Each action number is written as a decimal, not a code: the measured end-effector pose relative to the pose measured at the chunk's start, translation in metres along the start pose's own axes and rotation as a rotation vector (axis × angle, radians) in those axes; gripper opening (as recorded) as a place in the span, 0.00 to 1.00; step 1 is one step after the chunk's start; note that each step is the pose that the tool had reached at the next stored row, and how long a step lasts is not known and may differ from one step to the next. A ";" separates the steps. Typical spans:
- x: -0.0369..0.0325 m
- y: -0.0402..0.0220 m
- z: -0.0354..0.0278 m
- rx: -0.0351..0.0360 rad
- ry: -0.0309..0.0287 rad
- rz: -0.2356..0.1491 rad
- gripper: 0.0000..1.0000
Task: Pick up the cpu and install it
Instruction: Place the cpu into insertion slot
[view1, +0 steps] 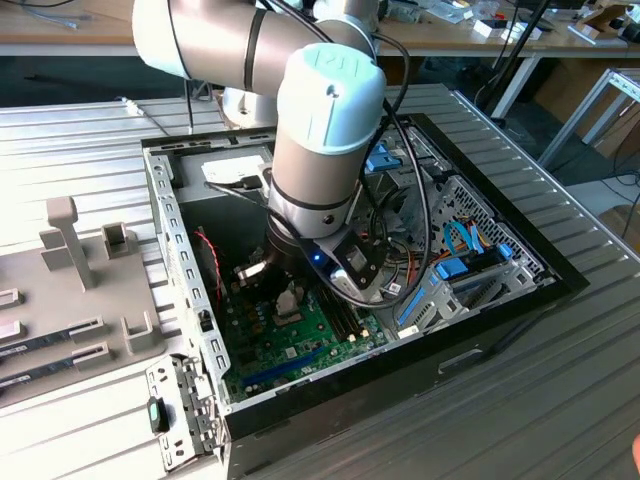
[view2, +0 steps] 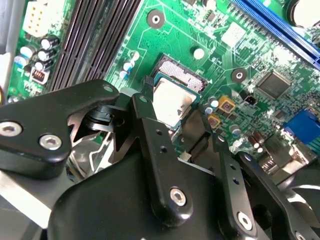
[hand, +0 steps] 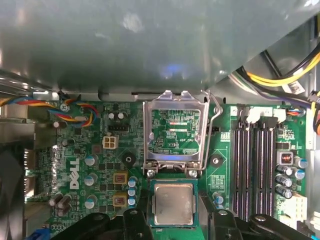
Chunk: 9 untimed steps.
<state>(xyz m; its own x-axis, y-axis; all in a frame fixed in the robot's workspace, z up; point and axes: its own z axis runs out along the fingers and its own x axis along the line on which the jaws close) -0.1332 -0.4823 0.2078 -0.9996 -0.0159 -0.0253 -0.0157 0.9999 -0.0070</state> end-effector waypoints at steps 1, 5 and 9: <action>0.0000 -0.0006 0.0007 0.0028 0.0002 0.002 0.47; 0.0002 -0.0033 0.0029 0.0123 0.0002 0.005 0.47; 0.0013 -0.0034 0.0069 0.0130 0.0005 0.024 0.47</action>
<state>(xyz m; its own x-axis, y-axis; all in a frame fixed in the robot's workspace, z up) -0.1343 -0.4858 0.2008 -0.9997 0.0083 -0.0251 0.0088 0.9998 -0.0194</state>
